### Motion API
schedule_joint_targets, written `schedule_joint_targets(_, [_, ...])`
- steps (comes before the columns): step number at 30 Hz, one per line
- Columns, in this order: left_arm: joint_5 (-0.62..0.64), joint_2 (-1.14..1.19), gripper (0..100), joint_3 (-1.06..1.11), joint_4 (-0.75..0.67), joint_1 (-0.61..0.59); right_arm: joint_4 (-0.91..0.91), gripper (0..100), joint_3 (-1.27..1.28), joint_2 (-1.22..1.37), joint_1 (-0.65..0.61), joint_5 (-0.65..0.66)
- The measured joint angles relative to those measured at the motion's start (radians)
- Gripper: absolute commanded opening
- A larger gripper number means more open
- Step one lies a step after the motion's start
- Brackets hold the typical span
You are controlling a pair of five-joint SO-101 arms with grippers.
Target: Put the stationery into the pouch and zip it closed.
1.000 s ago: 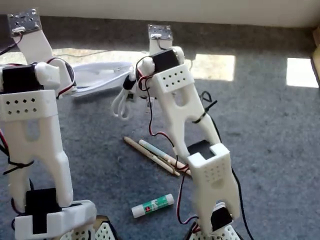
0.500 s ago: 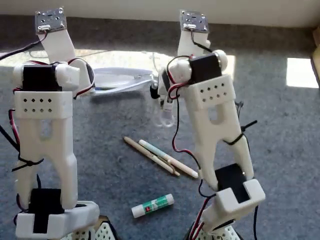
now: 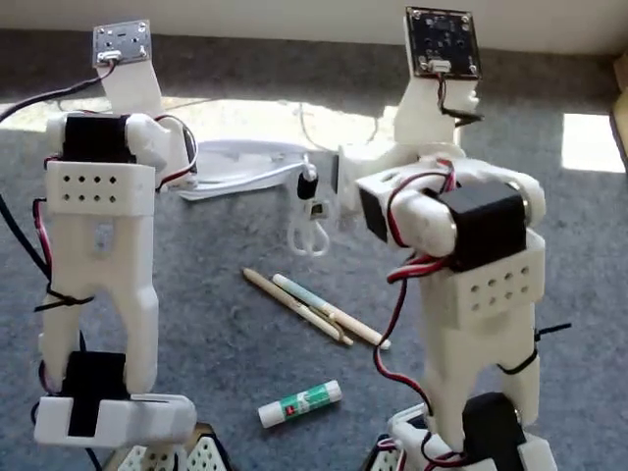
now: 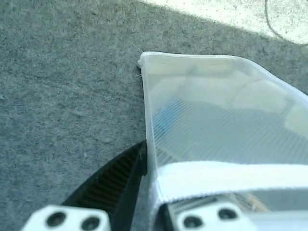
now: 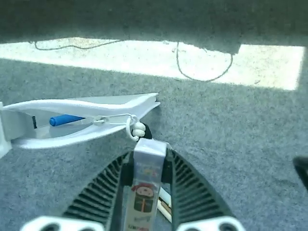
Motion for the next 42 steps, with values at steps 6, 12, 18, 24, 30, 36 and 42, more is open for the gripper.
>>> schedule_joint_targets(6, [0.0,0.002,1,-0.002,0.006,0.003,-0.048,0.4,0.0,-0.071,-0.121,0.0])
schedule_joint_targets(12, [0.0,0.002,1,-0.002,0.008,0.003,-0.172,0.4,0.0,-0.083,-0.193,0.006])
schedule_joint_targets(18, [0.0,0.002,1,-0.002,0.014,0.003,-0.347,0.4,0.0,-0.083,-0.261,0.006])
schedule_joint_targets(24, [0.0,0.002,1,-0.002,0.014,0.003,-0.405,0.4,0.0,-0.083,-0.307,0.028])
schedule_joint_targets(30, [0.0,0.002,1,-0.002,0.014,0.003,-0.385,0.4,0.002,-0.097,-0.359,0.16])
schedule_joint_targets(36, [0.0,0.002,1,-0.002,0.014,0.003,-0.315,0.4,0.0,-0.115,-0.376,0.172])
schedule_joint_targets(42, [0.0,0.002,1,-0.002,0.014,0.003,-0.219,0.4,0.0,-0.143,-0.407,0.172])
